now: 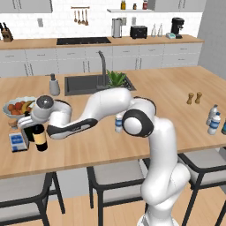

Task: Move the plastic bottles in the middle to the plastics group, and the glass bottles in the middle to the glass group.

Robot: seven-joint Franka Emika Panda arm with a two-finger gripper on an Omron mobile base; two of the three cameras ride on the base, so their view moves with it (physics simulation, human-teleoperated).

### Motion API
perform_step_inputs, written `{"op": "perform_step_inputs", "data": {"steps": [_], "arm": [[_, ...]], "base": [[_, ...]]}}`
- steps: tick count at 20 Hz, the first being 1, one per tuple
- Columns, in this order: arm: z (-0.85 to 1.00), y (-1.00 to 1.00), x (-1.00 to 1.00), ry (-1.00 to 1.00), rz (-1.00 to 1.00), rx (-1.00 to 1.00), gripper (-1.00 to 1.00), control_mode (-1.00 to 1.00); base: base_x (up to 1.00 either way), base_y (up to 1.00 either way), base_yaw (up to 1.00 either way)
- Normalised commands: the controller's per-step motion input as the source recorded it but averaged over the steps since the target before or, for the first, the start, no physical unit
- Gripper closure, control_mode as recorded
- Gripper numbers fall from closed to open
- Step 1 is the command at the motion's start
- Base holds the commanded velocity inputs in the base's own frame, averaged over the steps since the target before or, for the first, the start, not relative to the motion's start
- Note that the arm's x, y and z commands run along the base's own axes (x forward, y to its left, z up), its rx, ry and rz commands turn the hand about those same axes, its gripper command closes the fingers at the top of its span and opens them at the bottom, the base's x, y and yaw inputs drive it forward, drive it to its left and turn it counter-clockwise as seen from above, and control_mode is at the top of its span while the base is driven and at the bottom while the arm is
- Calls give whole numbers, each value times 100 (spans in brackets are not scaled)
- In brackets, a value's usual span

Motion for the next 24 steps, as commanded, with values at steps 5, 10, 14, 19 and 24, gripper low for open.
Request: {"op": "perform_step_inputs", "data": {"steps": [5, 10, 14, 19, 24], "arm": [[-11, 5, 12, 0, 0, 0, 100, -100], [0, 1, 15, 0, 0, 0, 100, -100], [0, 0, 0, 0, 0, 0, 100, -100], [0, 0, 0, 0, 0, 0, 100, -100], [0, 0, 0, 0, 0, 0, -100, -100]], "base": [[0, 0, 0], [0, 0, 0], [0, 0, 0], [0, 0, 0], [0, 0, 0]]}}
